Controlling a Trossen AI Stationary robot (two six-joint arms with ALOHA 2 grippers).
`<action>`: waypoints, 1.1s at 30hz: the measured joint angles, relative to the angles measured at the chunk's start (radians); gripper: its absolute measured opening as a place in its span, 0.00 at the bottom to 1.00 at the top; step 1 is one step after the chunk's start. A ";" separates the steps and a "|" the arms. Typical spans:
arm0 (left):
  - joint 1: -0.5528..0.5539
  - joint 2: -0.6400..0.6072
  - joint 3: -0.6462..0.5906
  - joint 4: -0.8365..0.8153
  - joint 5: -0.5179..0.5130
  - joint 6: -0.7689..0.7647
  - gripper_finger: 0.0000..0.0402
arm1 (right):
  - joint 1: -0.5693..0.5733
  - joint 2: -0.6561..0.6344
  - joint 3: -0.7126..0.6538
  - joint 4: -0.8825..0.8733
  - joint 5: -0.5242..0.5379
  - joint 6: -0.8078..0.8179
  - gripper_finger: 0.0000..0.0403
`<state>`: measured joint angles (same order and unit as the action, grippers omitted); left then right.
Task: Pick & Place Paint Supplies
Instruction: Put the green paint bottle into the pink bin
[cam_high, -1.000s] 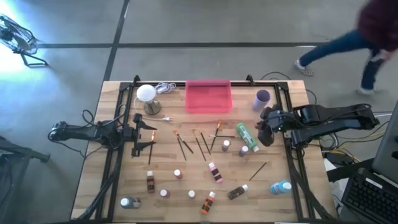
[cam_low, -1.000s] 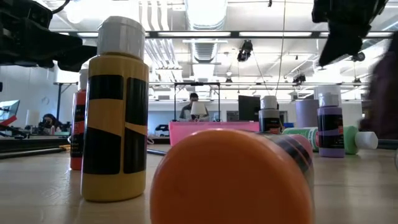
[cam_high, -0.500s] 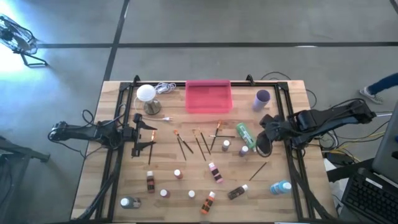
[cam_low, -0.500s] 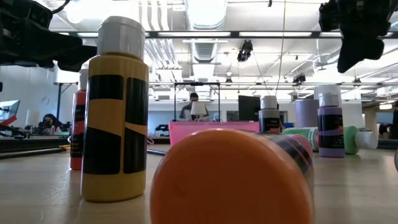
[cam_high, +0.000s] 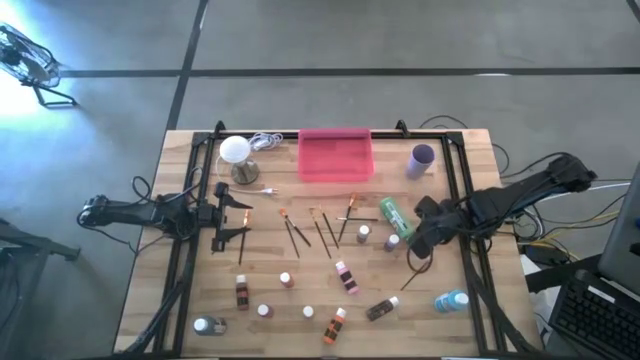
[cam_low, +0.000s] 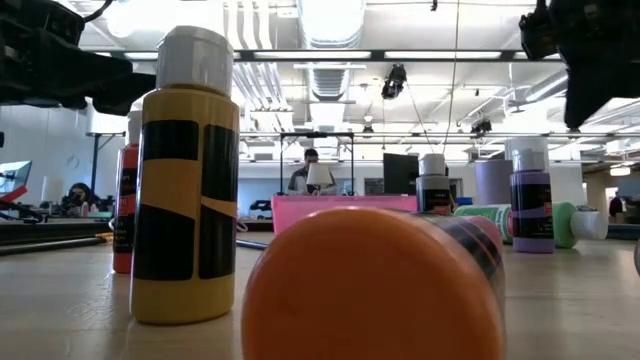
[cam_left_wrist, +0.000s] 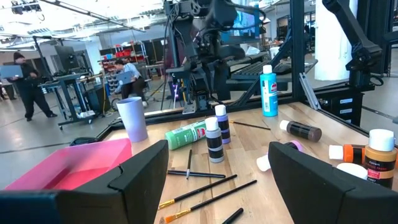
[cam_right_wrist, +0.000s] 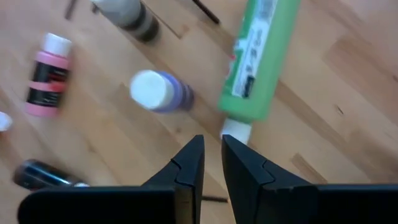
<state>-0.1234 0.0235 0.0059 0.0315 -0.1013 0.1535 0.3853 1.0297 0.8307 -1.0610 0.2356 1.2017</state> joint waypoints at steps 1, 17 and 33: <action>0.000 0.000 0.000 0.000 0.000 0.000 0.70 | 0.007 0.014 0.000 -0.013 0.000 0.013 0.12; 0.000 0.000 0.000 0.001 0.000 0.000 0.70 | 0.030 0.171 -0.001 -0.063 -0.005 0.125 0.34; 0.000 0.000 0.000 0.001 0.000 0.000 0.70 | 0.107 0.318 -0.005 -0.031 0.115 0.179 0.46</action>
<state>-0.1236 0.0234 0.0059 0.0326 -0.1017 0.1539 0.4926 1.3482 0.8256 -1.0920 0.3503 1.3808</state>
